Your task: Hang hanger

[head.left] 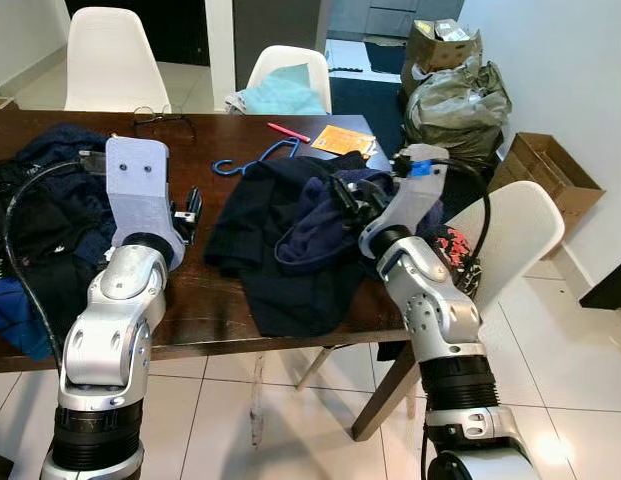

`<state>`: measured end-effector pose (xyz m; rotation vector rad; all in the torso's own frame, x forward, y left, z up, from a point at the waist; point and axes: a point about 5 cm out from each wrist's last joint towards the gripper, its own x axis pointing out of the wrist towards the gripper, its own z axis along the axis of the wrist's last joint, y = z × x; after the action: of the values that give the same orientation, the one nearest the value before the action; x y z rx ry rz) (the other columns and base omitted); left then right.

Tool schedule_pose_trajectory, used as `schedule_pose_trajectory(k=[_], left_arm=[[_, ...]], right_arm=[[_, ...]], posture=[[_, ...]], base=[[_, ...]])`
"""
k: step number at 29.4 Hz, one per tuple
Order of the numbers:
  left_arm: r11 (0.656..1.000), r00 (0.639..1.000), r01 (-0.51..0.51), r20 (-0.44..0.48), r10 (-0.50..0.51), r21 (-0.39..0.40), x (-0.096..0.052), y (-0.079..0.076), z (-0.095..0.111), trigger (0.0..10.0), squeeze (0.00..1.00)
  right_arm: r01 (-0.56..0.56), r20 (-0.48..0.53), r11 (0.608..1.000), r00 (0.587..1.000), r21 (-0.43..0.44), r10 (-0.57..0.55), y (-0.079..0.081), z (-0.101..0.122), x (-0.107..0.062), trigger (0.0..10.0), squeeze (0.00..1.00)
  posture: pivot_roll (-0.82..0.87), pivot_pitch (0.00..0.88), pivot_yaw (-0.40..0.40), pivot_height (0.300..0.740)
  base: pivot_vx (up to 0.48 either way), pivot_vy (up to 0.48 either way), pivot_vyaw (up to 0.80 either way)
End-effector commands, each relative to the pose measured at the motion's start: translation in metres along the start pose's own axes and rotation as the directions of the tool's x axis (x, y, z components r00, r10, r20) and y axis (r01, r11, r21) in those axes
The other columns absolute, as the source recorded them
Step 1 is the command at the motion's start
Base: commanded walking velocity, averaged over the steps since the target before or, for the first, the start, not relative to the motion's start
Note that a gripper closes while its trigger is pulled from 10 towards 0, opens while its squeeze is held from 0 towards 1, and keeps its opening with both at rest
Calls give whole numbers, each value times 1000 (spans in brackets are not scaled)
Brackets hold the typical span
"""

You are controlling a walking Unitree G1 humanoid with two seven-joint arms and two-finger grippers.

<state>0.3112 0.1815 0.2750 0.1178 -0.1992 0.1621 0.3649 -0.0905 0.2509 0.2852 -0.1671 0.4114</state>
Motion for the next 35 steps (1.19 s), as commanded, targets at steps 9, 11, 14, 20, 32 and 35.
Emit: schedule_pose_trajectory(k=[9,11,14,20,32,35], left_arm=[[982,974,-181,-132,187,52,23,67,-29,10000,0],[982,972,-183,-140,189,55,28,72,-33,10000,0],[972,959,-221,-164,232,82,36,78,-41,10000,86],[952,939,-283,-171,299,113,45,83,-47,10000,1000],[922,909,-386,-155,387,38,55,113,-47,10000,0],[906,890,-422,-169,423,43,54,121,-50,10000,0]], right_arm=[[-69,-67,997,996,-31,67,2,-6,-1,10000,0],[-70,-66,997,995,-32,68,3,-6,-1,10000,0],[-72,-65,997,995,-34,70,3,-5,0,10000,0],[-71,-65,997,995,-35,69,2,-5,-2,10000,0],[-88,-63,995,994,-44,86,3,-1,-1,10000,0],[-92,-63,995,994,-46,89,3,-1,-1,10000,0]], posture=[[74,174,-106,740],[71,173,-108,740],[62,173,-108,740],[49,173,-110,740],[43,179,-119,740],[43,180,-119,740]], base=[[0,0,0],[0,0,0],[0,0,0],[0,0,0],[0,0,0],[0,0,0]])
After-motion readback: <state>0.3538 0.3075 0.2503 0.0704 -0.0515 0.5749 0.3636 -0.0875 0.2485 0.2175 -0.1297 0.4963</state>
